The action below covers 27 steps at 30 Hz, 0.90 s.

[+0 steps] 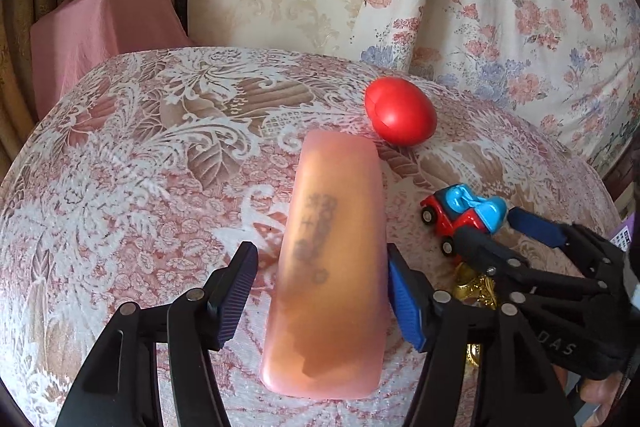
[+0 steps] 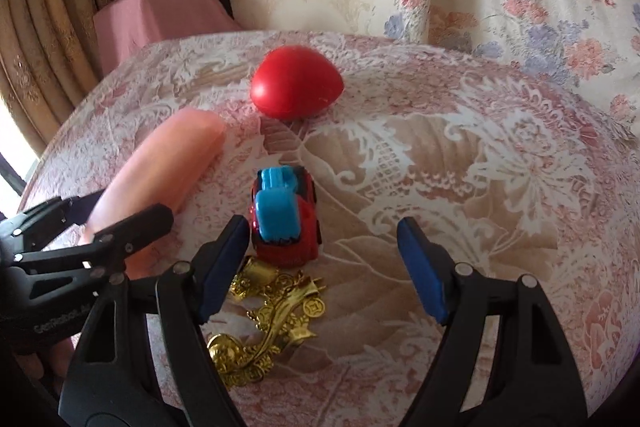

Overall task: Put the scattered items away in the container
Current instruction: 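Grasp the pink bar with the left gripper while the right approaches the gold ornament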

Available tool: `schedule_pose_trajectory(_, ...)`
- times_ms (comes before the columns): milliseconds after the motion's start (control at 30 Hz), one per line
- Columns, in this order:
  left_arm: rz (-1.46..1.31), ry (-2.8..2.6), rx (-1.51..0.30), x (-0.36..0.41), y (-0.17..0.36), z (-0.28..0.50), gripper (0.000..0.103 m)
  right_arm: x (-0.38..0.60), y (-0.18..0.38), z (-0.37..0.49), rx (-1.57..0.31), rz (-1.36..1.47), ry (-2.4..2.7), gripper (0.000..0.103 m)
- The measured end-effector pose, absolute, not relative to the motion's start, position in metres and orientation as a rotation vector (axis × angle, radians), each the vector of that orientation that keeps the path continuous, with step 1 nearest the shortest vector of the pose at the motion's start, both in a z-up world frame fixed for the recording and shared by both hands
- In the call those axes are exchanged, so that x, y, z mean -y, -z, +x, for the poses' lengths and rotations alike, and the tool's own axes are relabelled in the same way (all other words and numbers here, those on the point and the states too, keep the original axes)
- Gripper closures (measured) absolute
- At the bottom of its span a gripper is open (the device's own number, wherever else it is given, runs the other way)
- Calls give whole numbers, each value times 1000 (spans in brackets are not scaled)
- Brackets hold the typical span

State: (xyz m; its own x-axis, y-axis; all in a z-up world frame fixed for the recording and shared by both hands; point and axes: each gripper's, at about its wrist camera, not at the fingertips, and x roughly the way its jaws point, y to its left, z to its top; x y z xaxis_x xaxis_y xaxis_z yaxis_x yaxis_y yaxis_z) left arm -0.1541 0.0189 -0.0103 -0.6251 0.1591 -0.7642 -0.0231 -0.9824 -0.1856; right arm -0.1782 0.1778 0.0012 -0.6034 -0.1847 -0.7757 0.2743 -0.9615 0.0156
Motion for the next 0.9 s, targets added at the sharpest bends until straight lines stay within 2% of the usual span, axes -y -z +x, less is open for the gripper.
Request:
schedule_pose_trajectory(300,-1306,-2743,191,-23,12,-154,39,-176,3,-181,-173,1253,2601,25)
schedule_pose_trajectory(600,-1297,-2752,134,-28,13,-153,34,-193,3,-158,-122,1320,2609,25)
schedule_pose_trajectory(900,-1303,-2741,132,-28,13,-152,34,-196,-7,-116,-36,1310,2607,24)
